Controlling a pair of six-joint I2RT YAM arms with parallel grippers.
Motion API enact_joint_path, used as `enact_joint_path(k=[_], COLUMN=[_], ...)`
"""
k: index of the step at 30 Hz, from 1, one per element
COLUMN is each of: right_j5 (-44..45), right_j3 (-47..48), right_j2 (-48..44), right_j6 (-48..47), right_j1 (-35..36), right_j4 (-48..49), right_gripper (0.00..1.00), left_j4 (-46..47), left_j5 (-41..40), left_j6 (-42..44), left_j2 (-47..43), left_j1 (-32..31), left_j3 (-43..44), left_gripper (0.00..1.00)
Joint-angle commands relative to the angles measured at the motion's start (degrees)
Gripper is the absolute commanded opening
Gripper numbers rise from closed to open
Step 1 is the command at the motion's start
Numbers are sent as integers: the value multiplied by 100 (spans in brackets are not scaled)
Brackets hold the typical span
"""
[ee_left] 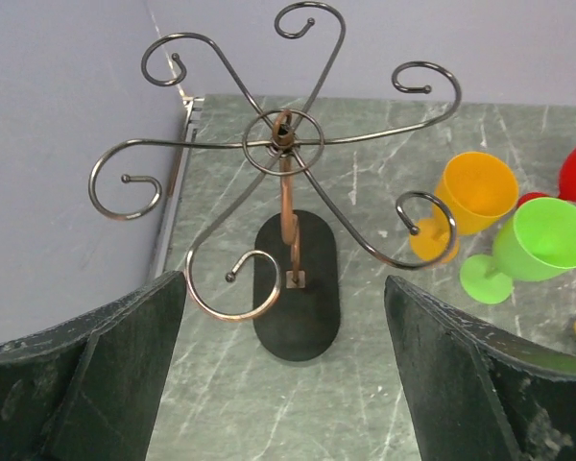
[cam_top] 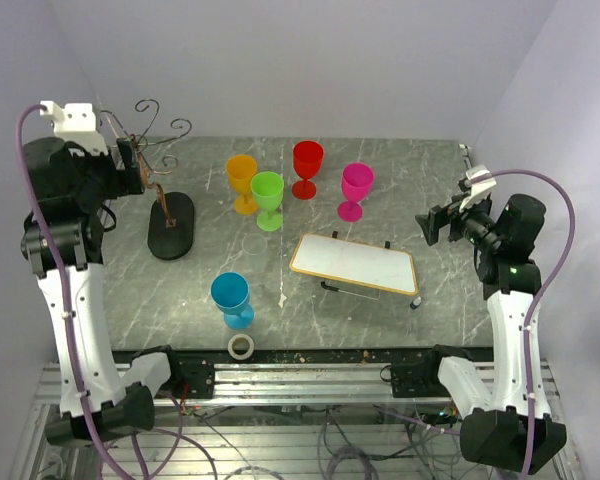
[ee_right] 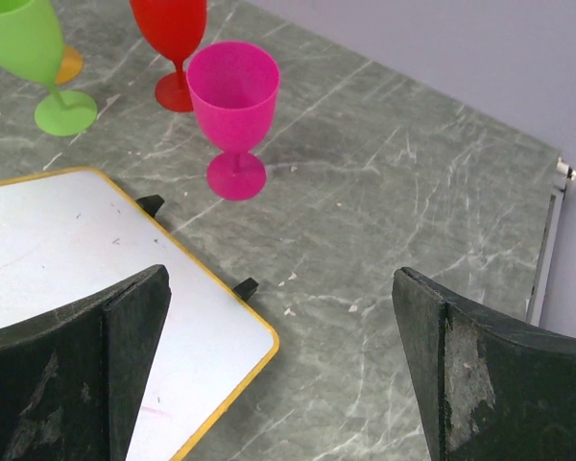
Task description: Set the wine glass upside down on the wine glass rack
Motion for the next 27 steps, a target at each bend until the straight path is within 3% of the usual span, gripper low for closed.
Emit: enact_joint_path(k=[1, 5, 15, 21, 27], right_j5=[-143, -143, -118, -97, -74], right_j3=[-11, -16, -70, -105, -110], right_j2=[-73, -51, -36, -24, 8], right_j6=[21, 26, 44, 53, 33], right_j1=[-8, 38, 49, 58, 57], right_j4=[273, 254, 254, 281, 279], right_gripper=[100, 100, 100, 100, 100], left_j4=[-435, -647, -556, -647, -729], left_j5=[-276, -202, 364, 626, 647], left_j6=[632, 901, 1281, 1328, 1312], left_j2=[404, 1065, 2334, 2899, 3272], left_j1=[55, 54, 55, 16, -56], left_j3=[584, 1153, 2072, 2544, 2704], left_gripper=[95, 92, 74, 69, 57])
